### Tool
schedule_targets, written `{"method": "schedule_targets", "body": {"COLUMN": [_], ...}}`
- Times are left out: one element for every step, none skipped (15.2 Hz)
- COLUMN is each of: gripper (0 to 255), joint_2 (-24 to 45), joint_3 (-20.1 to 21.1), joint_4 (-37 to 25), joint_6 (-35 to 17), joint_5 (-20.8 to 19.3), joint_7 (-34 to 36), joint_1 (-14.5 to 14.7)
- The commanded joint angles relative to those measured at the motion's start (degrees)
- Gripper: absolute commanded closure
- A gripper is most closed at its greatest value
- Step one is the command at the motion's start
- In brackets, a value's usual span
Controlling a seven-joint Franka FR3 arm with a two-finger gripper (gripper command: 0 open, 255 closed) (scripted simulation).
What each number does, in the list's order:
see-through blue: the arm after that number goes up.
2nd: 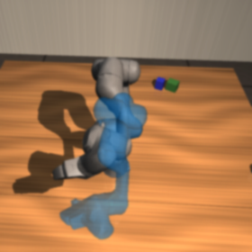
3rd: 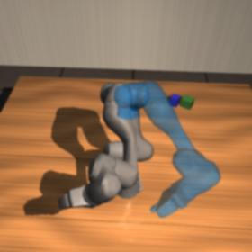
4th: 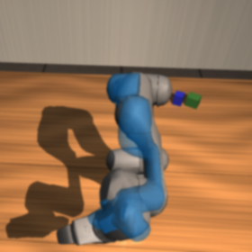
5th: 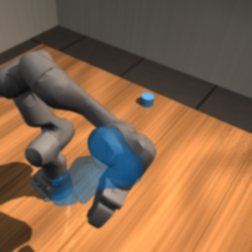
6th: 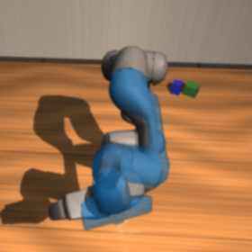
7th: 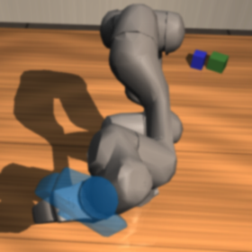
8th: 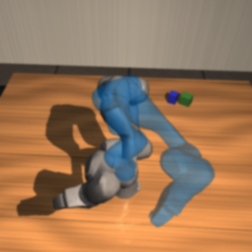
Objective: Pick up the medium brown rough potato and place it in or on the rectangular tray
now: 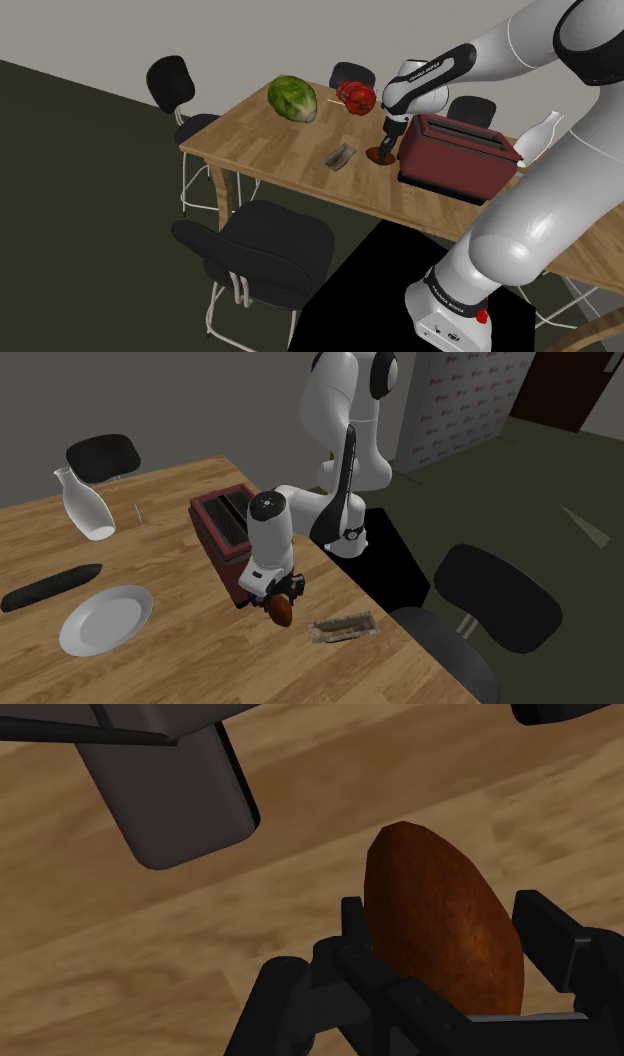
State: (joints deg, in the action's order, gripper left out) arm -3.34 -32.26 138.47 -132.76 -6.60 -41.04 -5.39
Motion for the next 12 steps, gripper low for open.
{"method": "schedule_targets", "body": {"gripper": [255,255,255,255,255,255,255,255,255,255,255,255], "joint_2": [0.0,0.0,0.0,0.0,0.0,0.0,-0.6,-1.3,-1.9,-2.5,-3.0,-3.6], "joint_3": [0.0,0.0,0.0,0.0,0.0,0.0,0.1,0.1,0.2,0.3,0.4,0.5], "joint_4": [0.0,0.0,0.0,0.0,0.0,0.0,-0.2,-0.5,-0.8,-1.1,-1.5,-1.8], "joint_6": [0.0,0.0,0.0,0.0,0.0,0.0,0.8,1.7,2.5,3.4,4.2,5.1], "joint_5": [0.0,0.0,0.0,0.0,0.0,0.0,-0.4,-0.7,-1.0,-1.3,-1.6,-1.9], "joint_7": [0.0,0.0,0.0,0.0,0.0,0.0,0.2,0.5,0.7,0.9,1.1,1.3], "joint_1": [0.0,0.0,0.0,0.0,0.0,0.0,0.0,0.0,0.0,-0.1,-0.1,-0.1]}}
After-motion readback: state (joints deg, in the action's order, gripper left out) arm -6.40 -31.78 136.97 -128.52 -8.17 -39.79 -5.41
